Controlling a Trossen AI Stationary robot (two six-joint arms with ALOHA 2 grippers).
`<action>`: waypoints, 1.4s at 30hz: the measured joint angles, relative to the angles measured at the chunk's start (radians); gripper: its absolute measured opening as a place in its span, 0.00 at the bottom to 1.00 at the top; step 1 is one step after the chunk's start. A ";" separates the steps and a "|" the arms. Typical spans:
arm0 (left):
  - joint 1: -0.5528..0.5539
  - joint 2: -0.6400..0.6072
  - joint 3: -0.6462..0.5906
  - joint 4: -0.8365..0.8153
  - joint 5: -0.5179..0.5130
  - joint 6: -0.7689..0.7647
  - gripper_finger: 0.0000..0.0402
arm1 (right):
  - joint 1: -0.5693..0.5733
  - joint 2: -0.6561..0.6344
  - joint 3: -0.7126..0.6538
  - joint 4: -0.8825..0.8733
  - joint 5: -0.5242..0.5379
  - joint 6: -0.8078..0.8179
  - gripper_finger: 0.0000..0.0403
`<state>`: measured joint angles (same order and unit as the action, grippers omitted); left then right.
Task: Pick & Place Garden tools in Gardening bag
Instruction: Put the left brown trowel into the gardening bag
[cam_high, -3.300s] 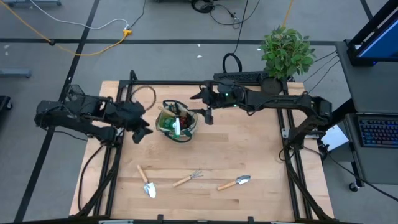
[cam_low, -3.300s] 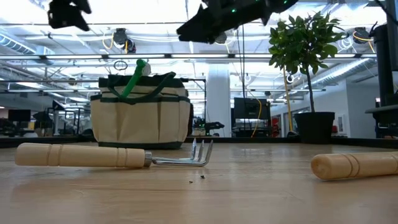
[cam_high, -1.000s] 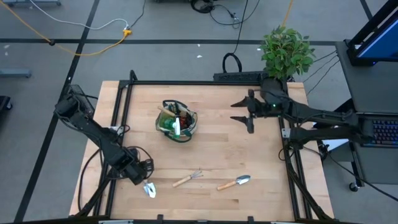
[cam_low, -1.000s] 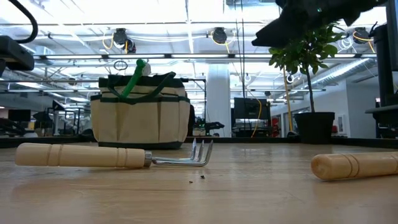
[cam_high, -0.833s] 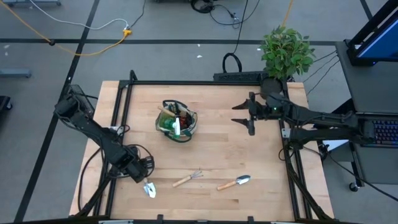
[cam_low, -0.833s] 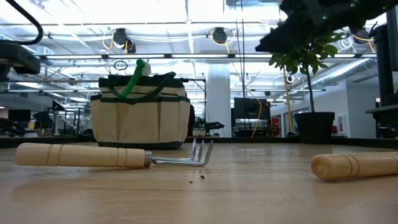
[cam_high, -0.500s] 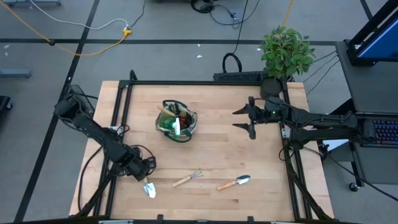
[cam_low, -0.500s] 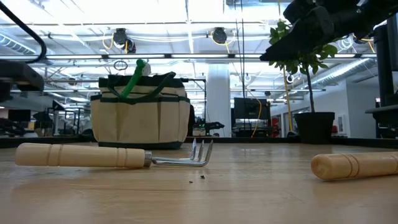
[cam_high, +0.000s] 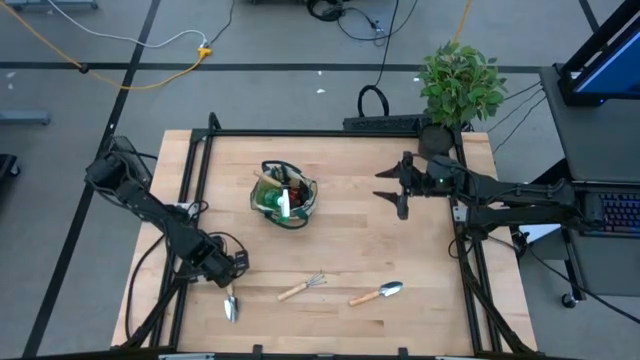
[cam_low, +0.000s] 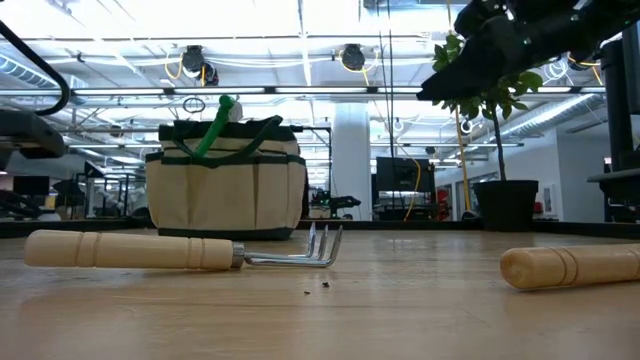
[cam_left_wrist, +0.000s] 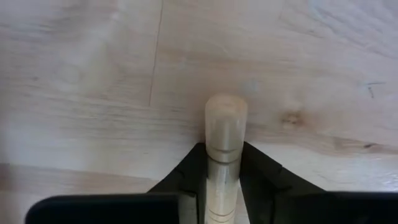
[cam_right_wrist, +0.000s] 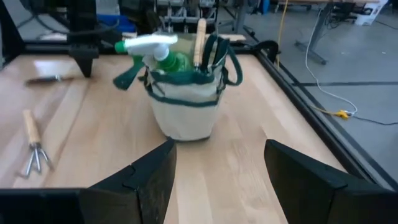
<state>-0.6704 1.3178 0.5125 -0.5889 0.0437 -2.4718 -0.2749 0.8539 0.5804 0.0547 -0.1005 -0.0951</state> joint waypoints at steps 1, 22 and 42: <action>0.000 0.000 0.000 -0.005 -0.003 0.001 0.17 | 0.000 0.000 0.000 0.010 0.000 0.006 0.59; -0.001 -0.134 0.084 -0.061 -0.421 0.201 0.17 | 0.000 0.000 0.000 0.100 -0.001 0.006 0.59; 0.119 -0.315 0.185 0.276 -0.951 0.967 0.17 | 0.000 0.000 0.000 0.112 -0.001 0.032 0.59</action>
<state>-0.5510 1.0031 0.6980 -0.3130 -0.9077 -1.5052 -0.2749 0.8543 0.5804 0.1672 -0.1014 -0.0635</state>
